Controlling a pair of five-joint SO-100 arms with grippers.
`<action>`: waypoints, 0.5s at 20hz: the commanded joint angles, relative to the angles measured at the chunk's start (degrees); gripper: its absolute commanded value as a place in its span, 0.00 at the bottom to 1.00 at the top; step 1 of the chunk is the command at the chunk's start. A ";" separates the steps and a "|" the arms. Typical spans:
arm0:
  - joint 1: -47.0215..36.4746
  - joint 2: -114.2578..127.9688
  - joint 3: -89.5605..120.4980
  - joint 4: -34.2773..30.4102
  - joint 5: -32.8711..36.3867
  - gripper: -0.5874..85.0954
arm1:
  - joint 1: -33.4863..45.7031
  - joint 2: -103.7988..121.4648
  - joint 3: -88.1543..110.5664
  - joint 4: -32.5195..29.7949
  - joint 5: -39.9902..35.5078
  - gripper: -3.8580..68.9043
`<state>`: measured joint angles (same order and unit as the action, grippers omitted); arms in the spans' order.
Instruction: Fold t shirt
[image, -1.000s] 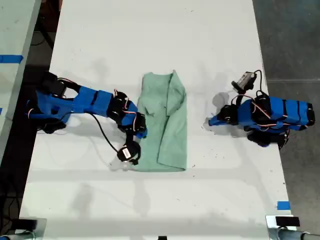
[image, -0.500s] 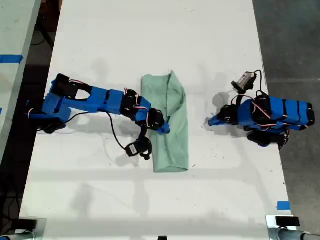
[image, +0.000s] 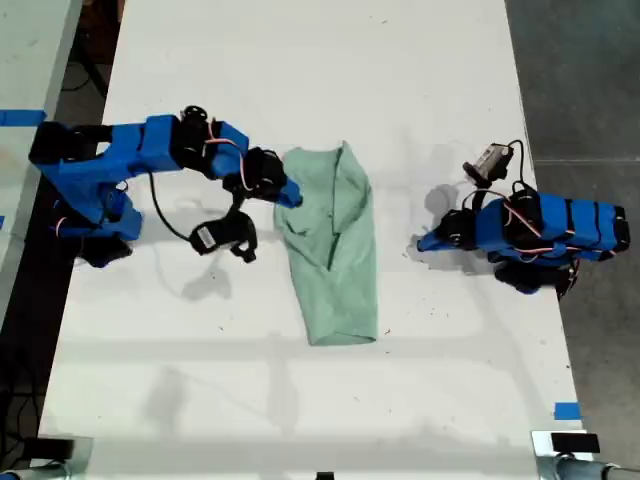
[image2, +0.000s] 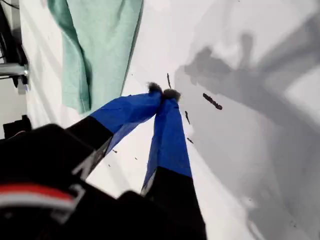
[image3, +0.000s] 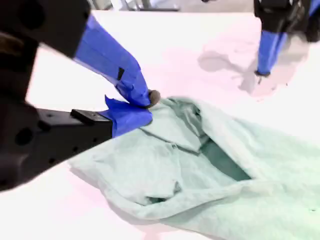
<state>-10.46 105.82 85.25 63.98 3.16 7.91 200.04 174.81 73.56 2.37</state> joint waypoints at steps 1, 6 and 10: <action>-1.32 36.04 37.97 -12.83 -1.23 0.01 | -0.18 0.70 2.64 0.26 -0.88 0.07; 1.93 77.26 85.25 -19.42 -8.79 0.01 | 0.26 0.70 2.72 0.26 -0.53 0.07; 0.70 99.23 98.00 -9.05 -3.78 0.01 | 0.53 0.70 2.81 0.35 -0.26 0.07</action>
<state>-9.67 198.54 181.58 53.00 -2.29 7.91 200.04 174.81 73.56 2.37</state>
